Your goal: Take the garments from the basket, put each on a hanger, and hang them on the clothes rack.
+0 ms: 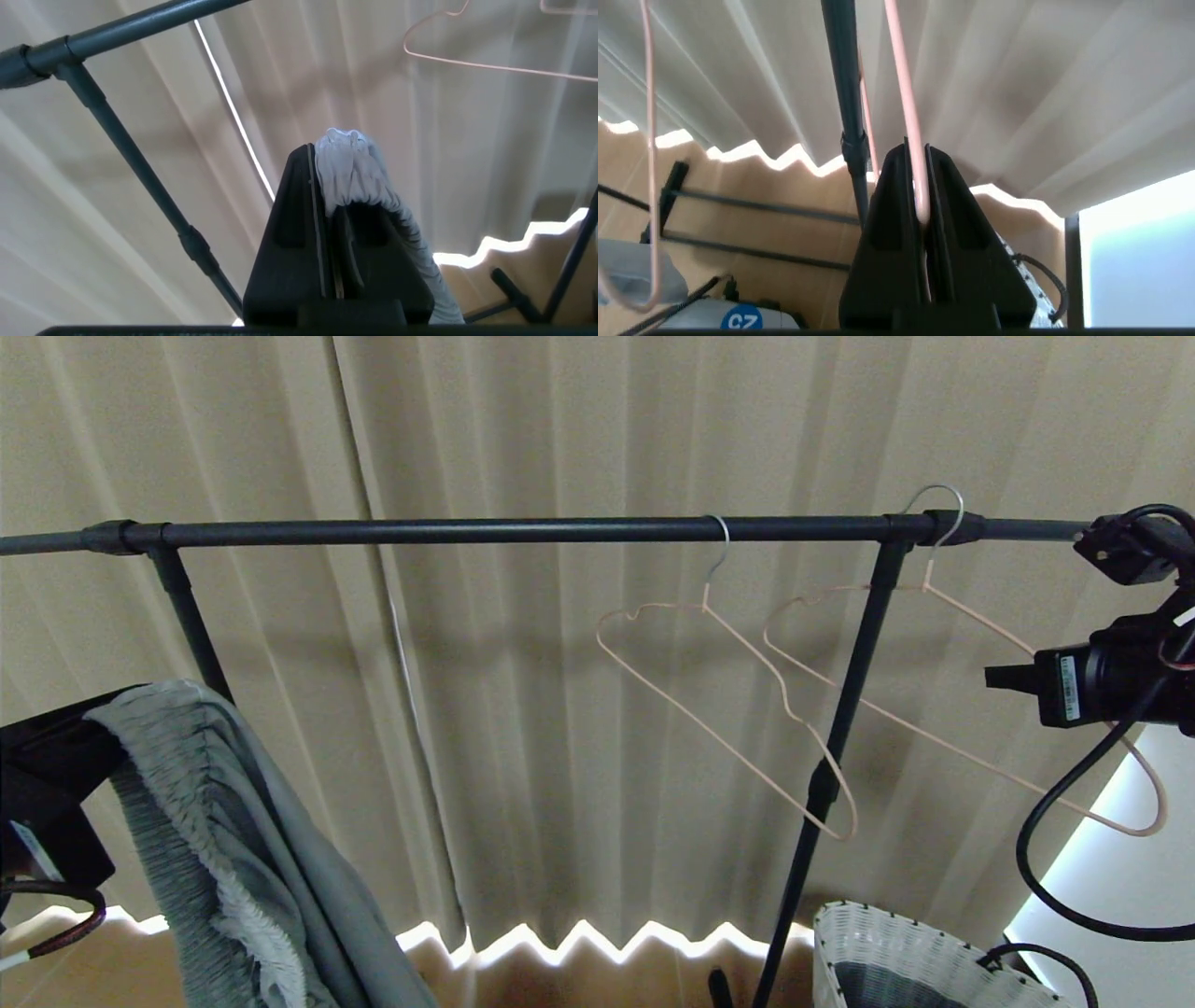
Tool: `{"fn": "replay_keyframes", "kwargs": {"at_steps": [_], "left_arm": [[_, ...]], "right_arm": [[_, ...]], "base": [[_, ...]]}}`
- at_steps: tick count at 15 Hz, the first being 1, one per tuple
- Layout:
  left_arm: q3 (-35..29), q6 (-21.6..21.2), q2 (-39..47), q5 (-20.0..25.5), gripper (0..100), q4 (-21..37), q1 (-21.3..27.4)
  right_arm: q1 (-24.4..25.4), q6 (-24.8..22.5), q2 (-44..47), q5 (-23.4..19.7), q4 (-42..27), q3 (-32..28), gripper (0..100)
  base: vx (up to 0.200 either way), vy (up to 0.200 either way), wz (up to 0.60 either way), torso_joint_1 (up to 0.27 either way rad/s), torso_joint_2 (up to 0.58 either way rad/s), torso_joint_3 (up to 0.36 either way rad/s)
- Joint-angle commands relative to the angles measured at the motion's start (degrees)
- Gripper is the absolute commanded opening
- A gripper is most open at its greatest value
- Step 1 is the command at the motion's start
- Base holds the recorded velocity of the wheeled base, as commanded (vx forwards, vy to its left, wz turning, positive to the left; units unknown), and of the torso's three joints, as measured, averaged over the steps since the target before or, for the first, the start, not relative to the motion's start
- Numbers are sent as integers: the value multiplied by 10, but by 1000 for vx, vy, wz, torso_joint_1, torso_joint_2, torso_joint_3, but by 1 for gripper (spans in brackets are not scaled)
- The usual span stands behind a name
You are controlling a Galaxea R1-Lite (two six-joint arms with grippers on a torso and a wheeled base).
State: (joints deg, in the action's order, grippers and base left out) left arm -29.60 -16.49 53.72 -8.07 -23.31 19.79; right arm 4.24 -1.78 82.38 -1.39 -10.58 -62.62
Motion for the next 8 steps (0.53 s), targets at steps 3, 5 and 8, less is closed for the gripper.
{"fn": "replay_keyframes", "kwargs": {"at_steps": [3,5,8], "left_arm": [[0,-11,2,0,0,-1,0],[4,-11,2,0,0,-1,0],[5,-12,2,-1,0,-1,-1]], "right_arm": [[1,-1,-35,1,-1,2,0],[0,-1,-56,2,0,19,0],[0,-2,-92,3,-1,44,0]], "base": [[0,0,0,0,0,0],[0,0,0,0,0,0],[0,0,0,0,0,0]]}}
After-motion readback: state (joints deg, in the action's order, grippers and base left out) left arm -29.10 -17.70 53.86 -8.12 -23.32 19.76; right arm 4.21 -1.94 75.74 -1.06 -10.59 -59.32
